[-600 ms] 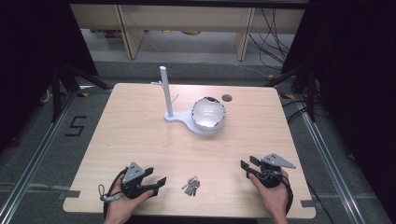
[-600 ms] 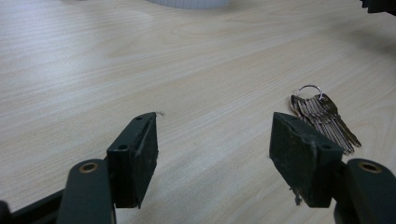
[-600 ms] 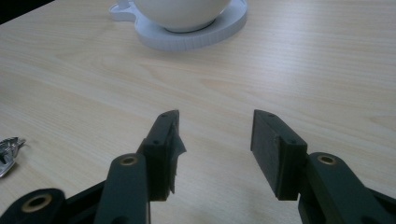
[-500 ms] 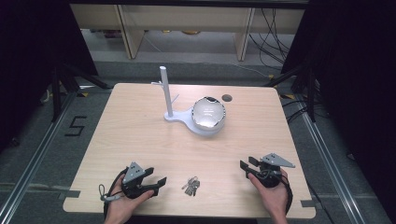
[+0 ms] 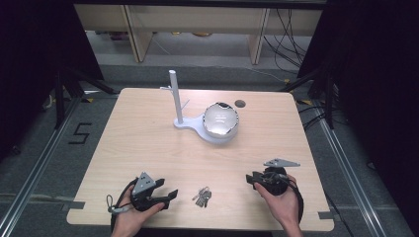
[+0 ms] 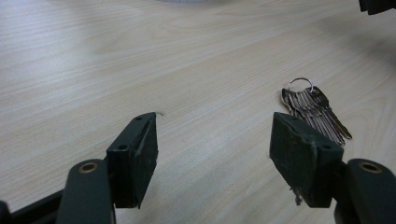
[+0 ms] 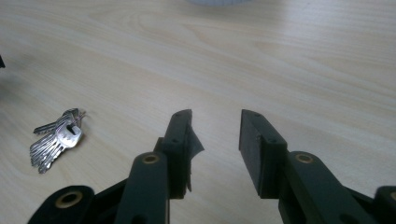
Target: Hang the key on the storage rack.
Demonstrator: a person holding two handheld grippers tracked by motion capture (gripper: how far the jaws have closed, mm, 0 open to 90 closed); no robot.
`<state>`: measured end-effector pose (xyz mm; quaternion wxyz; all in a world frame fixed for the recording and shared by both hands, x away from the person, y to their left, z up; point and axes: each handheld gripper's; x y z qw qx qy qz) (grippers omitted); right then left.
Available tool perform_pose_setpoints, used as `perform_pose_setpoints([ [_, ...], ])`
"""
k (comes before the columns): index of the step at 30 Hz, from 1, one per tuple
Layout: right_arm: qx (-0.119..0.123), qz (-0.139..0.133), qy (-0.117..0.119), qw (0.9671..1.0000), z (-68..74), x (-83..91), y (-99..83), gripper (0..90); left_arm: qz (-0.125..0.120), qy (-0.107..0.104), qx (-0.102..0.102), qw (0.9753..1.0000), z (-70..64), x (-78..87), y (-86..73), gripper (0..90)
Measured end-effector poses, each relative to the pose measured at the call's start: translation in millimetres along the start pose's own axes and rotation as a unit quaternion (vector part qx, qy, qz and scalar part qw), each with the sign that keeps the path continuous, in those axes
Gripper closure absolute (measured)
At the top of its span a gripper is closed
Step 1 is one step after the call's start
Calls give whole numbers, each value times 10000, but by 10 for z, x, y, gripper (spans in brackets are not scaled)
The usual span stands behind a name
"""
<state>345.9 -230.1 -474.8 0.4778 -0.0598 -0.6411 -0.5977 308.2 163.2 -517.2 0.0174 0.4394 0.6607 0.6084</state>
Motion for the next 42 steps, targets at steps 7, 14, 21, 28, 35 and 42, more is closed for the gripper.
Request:
perform_pose_setpoints([
  [7,-404,793,61,9960,167,-19,98,683,53,-61,-34,10000,-3,-13,-12,319],
  [14,-294,966,221,9946,254,-79,154,697,124,-85,-195,9997,-24,0,-1,320],
  [21,-338,1037,440,9931,401,-168,207,708,227,-374,-245,9987,-89,-31,-10,354],
  [28,-59,1047,462,9934,402,-248,222,705,655,-681,-276,9951,-274,-110,110,372],
  [35,-159,1135,422,9925,401,-249,215,697,1650,-626,-540,9828,-533,-296,367,349],
  [42,-183,1279,458,9906,388,-228,223,691,2310,-171,-537,9713,-715,-510,576,342],
])
Point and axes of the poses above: each handheld gripper's, and its own axes: x roughly backward along the jaws, y roughly out of its top, z roughly to its left, and after that the axes turned 5 degrees about x, right-handed
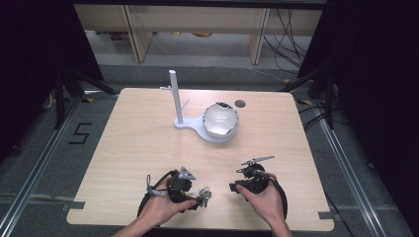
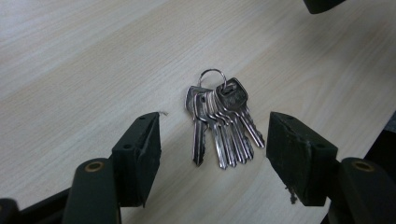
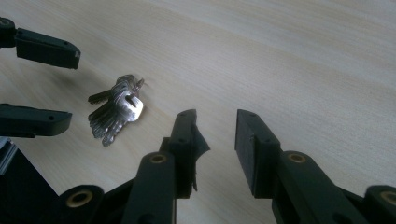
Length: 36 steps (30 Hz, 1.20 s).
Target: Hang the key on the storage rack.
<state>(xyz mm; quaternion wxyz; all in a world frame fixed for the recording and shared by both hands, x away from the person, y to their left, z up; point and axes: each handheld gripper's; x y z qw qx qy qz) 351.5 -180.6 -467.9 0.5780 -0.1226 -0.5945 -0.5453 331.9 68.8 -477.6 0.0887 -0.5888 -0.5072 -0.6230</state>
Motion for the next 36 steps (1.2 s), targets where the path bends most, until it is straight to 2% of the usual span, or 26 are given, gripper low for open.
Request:
perform_pose_setpoints([
  [3,20,0,-23,10000,-21,-1,-2,689,287,226,94,9993,-60,-35,114,341],
  [5,-23,44,-17,10000,-22,5,-2,688,528,338,62,9980,-111,-46,207,346],
  [8,-12,38,-37,10000,-32,11,-14,687,657,387,221,9968,-167,-76,305,347],
  [10,-10,14,-6,10000,-49,21,-27,686,844,510,215,9949,-196,-110,345,345],
  [11,-8,14,-5,10000,-57,23,-32,686,1038,500,274,9930,-207,-134,360,344],
  [12,-160,48,36,9999,-44,30,-37,685,1150,516,180,9919,-197,-146,373,342],
  [13,-31,8,-21,10000,-73,30,-41,685,1212,490,282,9910,-212,-169,379,342],
  [14,-46,-1,-16,10000,-83,38,-46,684,1196,506,321,9910,-221,-182,387,342],
  [15,-33,-5,-13,10000,-96,41,-52,684,1209,522,487,9901,-249,-197,386,341],
  [16,-108,-4,-43,9999,-89,52,-54,684,1272,531,347,9898,-233,-203,397,338],
  [17,-75,7,-22,10000,-98,57,-58,683,1327,565,322,9890,-236,-216,401,336],
  [19,-97,5,-40,9999,-102,58,-60,682,1416,569,465,9872,-266,-244,396,333],
  [20,-93,3,-39,9999,-102,59,-62,681,1458,579,310,9871,-248,-250,407,332],
  [21,-59,-22,-40,10000,-105,58,-63,681,1436,614,493,9865,-278,-266,400,331],
  [22,-73,-16,-32,10000,-102,61,-63,680,1479,623,477,9859,-277,-272,404,330],
  [23,-73,-13,-30,10000,-100,61,-63,679,1540,634,338,9854,-260,-274,417,330],
  [24,-97,8,-42,9999,-96,63,-63,679,1494,644,488,9855,-281,-291,410,330],
  [25,-85,8,-43,10000,-97,63,-63,678,1572,645,486,9843,-279,-289,424,330],
  [28,-68,-20,-36,10000,-98,62,-61,678,1563,699,513,9839,-282,-317,437,329],
  [30,-64,-23,-30,10000,-98,68,-61,677,1638,720,500,9826,-280,-328,454,329],
  [33,-212,29,31,9998,-78,80,-61,677,1694,739,477,9816,-275,-347,453,333],
  [34,-119,14,-5,9999,-93,82,-61,676,1727,758,460,9810,-275,-354,449,335],
  [36,-114,3,-39,9999,-99,82,-61,676,1752,770,447,9805,-273,-376,441,341],
])
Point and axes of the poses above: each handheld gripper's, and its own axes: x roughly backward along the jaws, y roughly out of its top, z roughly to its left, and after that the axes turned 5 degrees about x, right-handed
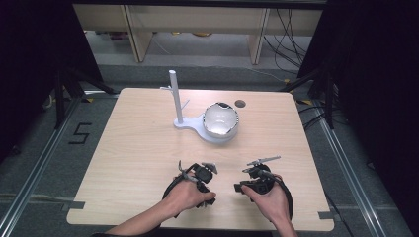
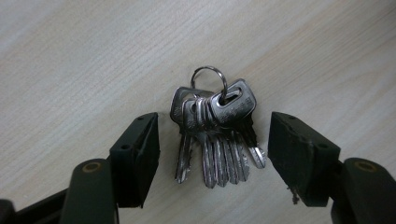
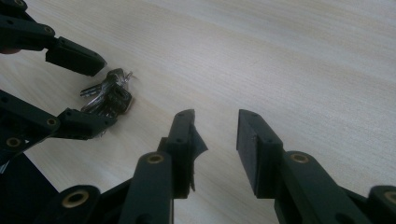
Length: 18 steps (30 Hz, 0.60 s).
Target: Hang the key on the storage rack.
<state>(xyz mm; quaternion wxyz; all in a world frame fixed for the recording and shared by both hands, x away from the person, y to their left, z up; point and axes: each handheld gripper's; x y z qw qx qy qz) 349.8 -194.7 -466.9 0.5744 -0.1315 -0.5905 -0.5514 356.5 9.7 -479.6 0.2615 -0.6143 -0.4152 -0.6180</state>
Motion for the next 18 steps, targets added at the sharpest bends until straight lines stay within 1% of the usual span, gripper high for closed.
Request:
perform_pose_setpoints([
  [1,-1,6,-36,10000,-3,-1,1,676,6,10,-6,10000,1,-11,0,348],
  [2,18,2,8,10000,-4,2,0,676,4,35,-19,10000,2,-14,1,352],
  [3,-9,-3,-39,10000,-1,-2,1,676,-26,49,-13,10000,-2,-17,0,361],
  [4,2,-8,6,10000,0,1,1,675,-19,52,-25,10000,-3,-16,1,365],
  [6,-33,14,27,10000,11,1,1,674,-8,116,-107,9999,-5,-12,0,390],
  [7,-10,9,36,10000,8,0,-1,673,28,138,-151,9998,-6,-4,0,405],
  [8,-15,10,36,10000,7,-2,-2,673,11,226,-397,9990,18,-2,2,424],
  [9,42,-5,12,10000,0,-8,-5,672,-5,223,-408,9989,15,-1,-5,446],
  [10,-23,-4,46,10000,11,-10,-7,673,-9,238,-455,9987,18,1,-12,477],
  [11,-39,1,54,10000,15,-9,-8,672,55,232,-525,9983,28,15,-14,497],
  [12,-93,19,72,9999,22,-4,-5,673,23,217,-526,9984,30,13,-21,513],
  [13,-97,6,60,9999,23,-6,-7,672,23,223,-626,9978,51,17,-30,530],
  [14,-76,-8,63,10000,20,-7,-10,672,17,203,-649,9977,63,19,-38,565],
  [15,-79,-10,54,10000,20,-8,-11,672,66,189,-699,9974,75,31,-40,597],
  [16,-74,-9,55,10000,19,-8,-11,672,52,168,-754,9970,95,36,-45,628],
  [17,-82,27,68,9999,21,-5,-9,672,-33,155,-775,9969,113,27,-55,663],
  [18,-74,19,63,10000,21,-7,-10,672,-34,131,-804,9967,133,30,-57,683],
])
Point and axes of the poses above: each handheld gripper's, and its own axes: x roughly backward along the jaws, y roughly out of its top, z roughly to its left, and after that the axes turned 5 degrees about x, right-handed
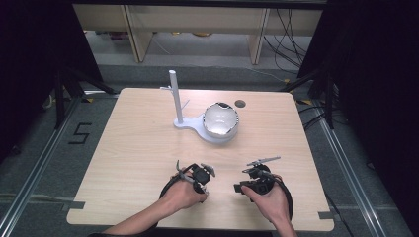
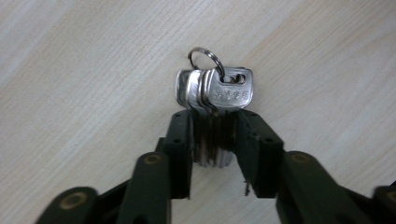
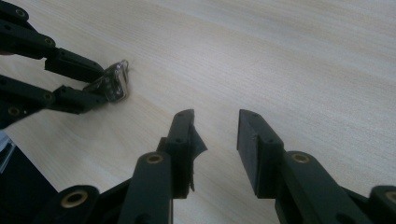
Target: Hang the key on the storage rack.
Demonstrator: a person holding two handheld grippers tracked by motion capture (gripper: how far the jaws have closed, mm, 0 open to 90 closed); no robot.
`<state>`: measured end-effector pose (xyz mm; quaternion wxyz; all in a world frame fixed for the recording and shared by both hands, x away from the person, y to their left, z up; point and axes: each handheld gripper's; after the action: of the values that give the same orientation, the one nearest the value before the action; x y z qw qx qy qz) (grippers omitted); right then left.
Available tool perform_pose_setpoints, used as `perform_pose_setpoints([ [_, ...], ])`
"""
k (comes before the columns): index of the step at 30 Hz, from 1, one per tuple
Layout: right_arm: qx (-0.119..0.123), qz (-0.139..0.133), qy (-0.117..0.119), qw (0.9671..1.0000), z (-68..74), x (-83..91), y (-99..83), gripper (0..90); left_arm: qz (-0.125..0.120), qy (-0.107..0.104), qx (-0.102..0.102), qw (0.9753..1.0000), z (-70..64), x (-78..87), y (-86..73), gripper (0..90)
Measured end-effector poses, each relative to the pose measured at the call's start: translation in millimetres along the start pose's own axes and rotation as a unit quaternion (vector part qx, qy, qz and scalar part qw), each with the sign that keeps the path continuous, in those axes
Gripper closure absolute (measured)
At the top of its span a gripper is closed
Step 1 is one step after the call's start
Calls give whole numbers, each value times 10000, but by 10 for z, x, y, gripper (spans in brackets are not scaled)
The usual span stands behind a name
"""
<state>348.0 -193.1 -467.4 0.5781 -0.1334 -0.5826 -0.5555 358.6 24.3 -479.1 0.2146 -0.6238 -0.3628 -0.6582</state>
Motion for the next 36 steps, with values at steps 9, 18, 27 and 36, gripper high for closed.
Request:
perform_pose_setpoints([
  [9,64,-37,-64,10000,-7,-26,0,669,69,-13,-400,9992,44,18,-10,794],
  [18,148,-141,-68,9998,-31,-14,-17,662,-13,-122,-508,9986,59,17,-55,800],
  [27,128,-88,-84,9998,-39,-21,-24,655,-71,-187,-602,9980,75,70,-85,801],
  [36,102,-180,-92,9997,-56,-15,-38,652,-260,-324,-490,9979,155,221,-102,802],
])
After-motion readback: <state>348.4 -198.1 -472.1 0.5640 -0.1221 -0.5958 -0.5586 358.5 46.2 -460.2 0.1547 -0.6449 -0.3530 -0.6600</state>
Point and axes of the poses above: each handheld gripper's, and its own axes: x roughly backward along the jaws, y roughly out of its top, z roughly to its left, and after that the axes turned 5 degrees about x, right-handed
